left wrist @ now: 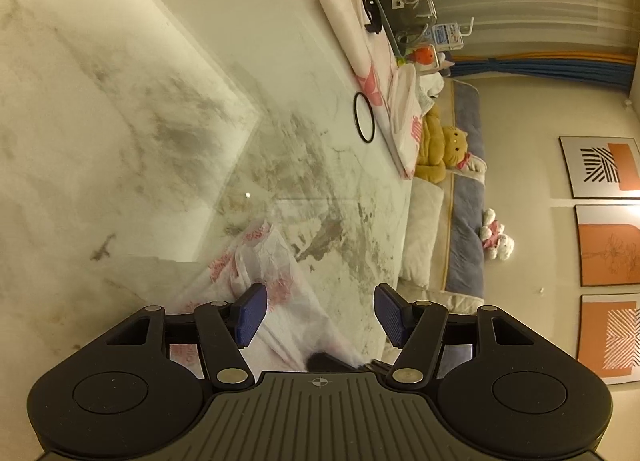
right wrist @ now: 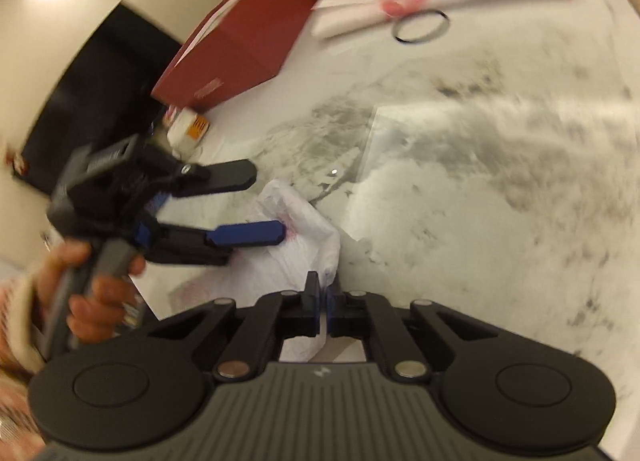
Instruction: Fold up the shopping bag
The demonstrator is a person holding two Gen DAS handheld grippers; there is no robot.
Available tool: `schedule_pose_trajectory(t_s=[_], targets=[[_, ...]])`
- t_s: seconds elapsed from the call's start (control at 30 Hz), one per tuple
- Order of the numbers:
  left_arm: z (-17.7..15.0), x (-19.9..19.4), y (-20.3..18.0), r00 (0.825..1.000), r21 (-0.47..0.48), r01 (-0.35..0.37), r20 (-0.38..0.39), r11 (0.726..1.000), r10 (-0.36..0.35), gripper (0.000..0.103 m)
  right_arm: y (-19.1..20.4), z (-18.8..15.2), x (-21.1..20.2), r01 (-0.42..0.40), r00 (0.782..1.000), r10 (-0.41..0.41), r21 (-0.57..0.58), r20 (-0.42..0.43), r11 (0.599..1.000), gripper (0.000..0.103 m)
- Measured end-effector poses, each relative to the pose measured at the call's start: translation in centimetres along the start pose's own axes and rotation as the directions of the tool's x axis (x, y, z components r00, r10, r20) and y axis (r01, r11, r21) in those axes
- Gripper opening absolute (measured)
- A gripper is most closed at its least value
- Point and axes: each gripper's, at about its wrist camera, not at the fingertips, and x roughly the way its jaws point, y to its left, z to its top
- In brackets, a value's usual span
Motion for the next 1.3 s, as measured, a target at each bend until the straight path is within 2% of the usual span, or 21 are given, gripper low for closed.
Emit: schedule_pose_trajectory(t_s=[0.1,0.13,0.2,0.23,0.27,0.33,0.43,0.47,0.53,0.57,0.63,0.67,0.77,0.93,1.0,1.03,1.07,1.13,1.17,1.23,1.3], targets=[[0.3,-0.3,0.7,1.000,-0.044,0.020,0.024,0.999,-0.019,0.061,2.4,-0.3,-0.4,0.060,0.998,-0.057,-0.196,0.020,0.979,0.001],[0.4,-0.5,0.9,0.999,-0.054,0.025,0.031,0.998,-0.023,0.061,3.3,-0.7,-0.6,0.088,0.996,-0.083,-0.282,0.031,0.955,0.001],[0.5,-0.6,1.4,0.998,-0.080,0.041,0.040,0.996,-0.038,0.061,5.1,-1.6,-0.7,0.148,0.989,-0.137,-0.454,0.057,0.879,0.001],[0.4,-0.6,1.5,0.998,-0.083,0.044,0.042,0.996,-0.041,0.061,6.1,-2.2,-0.5,0.179,0.983,-0.166,-0.548,0.072,0.817,0.001],[0.4,-0.5,1.5,0.998,-0.078,0.042,0.039,0.996,-0.039,0.061,7.1,-2.9,-0.3,0.209,0.976,-0.198,-0.642,0.091,0.738,0.001],[0.4,-0.3,1.4,0.999,-0.073,0.041,0.034,0.996,-0.039,0.061,8.6,-4.9,0.3,0.241,0.962,-0.242,-0.801,0.124,0.548,0.001],[0.3,-0.1,1.3,0.999,-0.065,0.040,0.025,0.997,-0.039,0.061,9.6,-7.6,1.6,0.256,0.942,-0.286,-0.928,0.177,0.269,0.001],[0.3,0.0,1.3,0.999,-0.063,0.039,0.020,0.997,-0.038,0.061,9.6,-8.3,2.0,0.254,0.936,-0.295,-0.948,0.192,0.191,0.002],[0.4,-0.2,0.8,1.000,-0.041,0.017,0.015,0.999,-0.016,0.061,9.5,-9.6,2.7,0.250,0.927,-0.304,-0.966,0.221,0.061,0.002],[0.4,-0.3,0.5,1.000,-0.023,-0.001,0.014,1.000,0.002,0.061,9.5,-9.8,2.8,0.251,0.925,-0.303,-0.967,0.229,0.035,0.002],[0.4,-1.0,-0.5,0.999,0.015,-0.044,0.014,0.999,0.044,0.062,9.7,-10.0,2.9,0.249,0.922,-0.306,-0.968,0.235,0.006,0.002],[0.3,-1.5,-1.0,0.998,0.028,-0.054,0.011,0.998,0.054,0.065,9.7,-10.1,2.9,0.249,0.921,-0.305,-0.968,0.242,-0.017,0.002],[-0.5,-3.2,-2.3,0.998,0.056,-0.067,0.007,0.996,0.067,0.067,9.9,-10.4,2.8,0.251,0.919,-0.303,-0.967,0.253,-0.048,0.002],[-1.5,-5.0,-3.9,1.000,0.063,-0.003,0.025,0.998,0.001,0.067,9.4,-11.3,3.0,0.254,0.916,-0.281,-0.957,0.285,-0.141,0.002],[-1.8,-4.6,-4.6,0.999,0.060,0.035,-0.010,0.998,-0.035,0.067,9.2,-11.4,3.2,0.253,0.917,-0.276,-0.954,0.289,-0.162,0.002],[-2.2,-4.2,-4.8,0.998,0.063,0.039,-0.051,0.997,-0.036,0.067,9.3,-11.2,3.2,0.250,0.917,-0.279,-0.956,0.284,-0.152,0.002],[-2.7,-3.8,-4.9,0.995,0.074,0.026,-0.097,0.997,-0.019,0.067,9.5,-10.8,3.2,0.248,0.919,-0.286,-0.961,0.272,-0.118,0.002],[-3.3,-3.0,-4.3,0.987,0.092,-0.054,-0.149,0.994,0.068,0.067,9.8,-9.4,3.2,0.255,0.923,-0.300,-0.967,0.243,0.003,0.002],[-3.2,-2.9,-3.7,0.984,0.087,-0.097,-0.143,0.992,0.108,0.067,9.8,-8.9,3.2,0.262,0.923,-0.303,-0.964,0.236,0.048,0.002],[-2.8,-2.6,-2.3,0.980,0.069,-0.151,-0.121,0.986,0.158,0.067,9.9,-8.2,3.2,0.279,0.920,-0.314,-0.954,0.233,0.110,0.002],[-2.6,-2.5,-1.6,0.972,0.093,-0.206,-0.095,0.974,0.215,0.067,10.2,-7.1,3.3,0.294,0.918,-0.333,-0.934,0.215,0.206,0.002]])
